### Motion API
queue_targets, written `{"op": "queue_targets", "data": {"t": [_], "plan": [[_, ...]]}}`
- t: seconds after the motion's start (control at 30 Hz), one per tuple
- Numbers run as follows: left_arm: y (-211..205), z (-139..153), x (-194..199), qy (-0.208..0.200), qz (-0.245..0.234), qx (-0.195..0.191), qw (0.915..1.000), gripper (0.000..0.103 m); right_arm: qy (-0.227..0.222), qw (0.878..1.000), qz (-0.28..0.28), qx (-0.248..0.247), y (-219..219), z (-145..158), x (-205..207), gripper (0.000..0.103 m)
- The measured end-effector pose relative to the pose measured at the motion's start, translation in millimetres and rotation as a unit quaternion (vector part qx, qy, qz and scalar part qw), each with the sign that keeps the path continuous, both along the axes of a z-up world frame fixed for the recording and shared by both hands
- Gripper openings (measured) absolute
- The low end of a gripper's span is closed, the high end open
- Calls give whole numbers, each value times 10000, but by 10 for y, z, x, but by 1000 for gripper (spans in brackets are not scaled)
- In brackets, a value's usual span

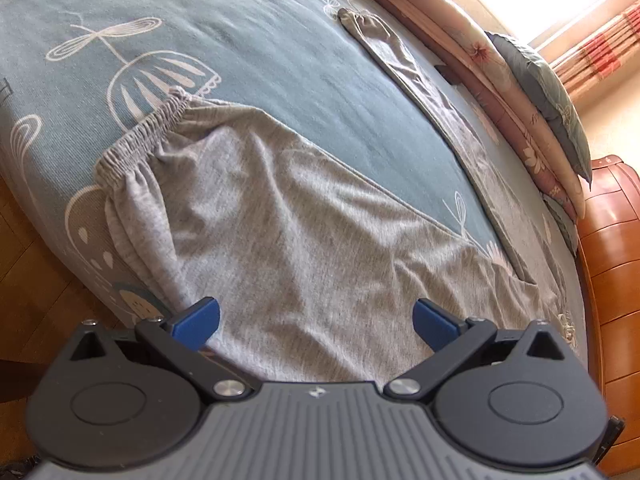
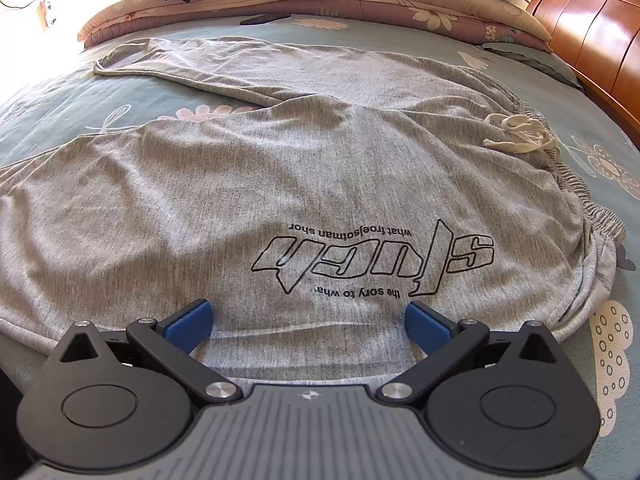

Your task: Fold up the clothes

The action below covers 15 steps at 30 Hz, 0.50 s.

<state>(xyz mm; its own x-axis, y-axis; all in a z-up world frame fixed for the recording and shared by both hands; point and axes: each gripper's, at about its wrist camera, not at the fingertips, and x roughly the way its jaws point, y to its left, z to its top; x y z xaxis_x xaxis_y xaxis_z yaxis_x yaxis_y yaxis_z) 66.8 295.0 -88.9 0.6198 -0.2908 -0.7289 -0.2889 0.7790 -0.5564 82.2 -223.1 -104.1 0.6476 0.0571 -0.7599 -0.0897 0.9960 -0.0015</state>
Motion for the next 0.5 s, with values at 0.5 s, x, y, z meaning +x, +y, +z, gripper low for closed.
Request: {"op": "queue_targets", "data": {"t": [0.5], "plan": [[261, 113, 210, 43, 810, 588, 9950, 102, -453, 9990, -27, -21, 25, -57, -94, 103]]}}
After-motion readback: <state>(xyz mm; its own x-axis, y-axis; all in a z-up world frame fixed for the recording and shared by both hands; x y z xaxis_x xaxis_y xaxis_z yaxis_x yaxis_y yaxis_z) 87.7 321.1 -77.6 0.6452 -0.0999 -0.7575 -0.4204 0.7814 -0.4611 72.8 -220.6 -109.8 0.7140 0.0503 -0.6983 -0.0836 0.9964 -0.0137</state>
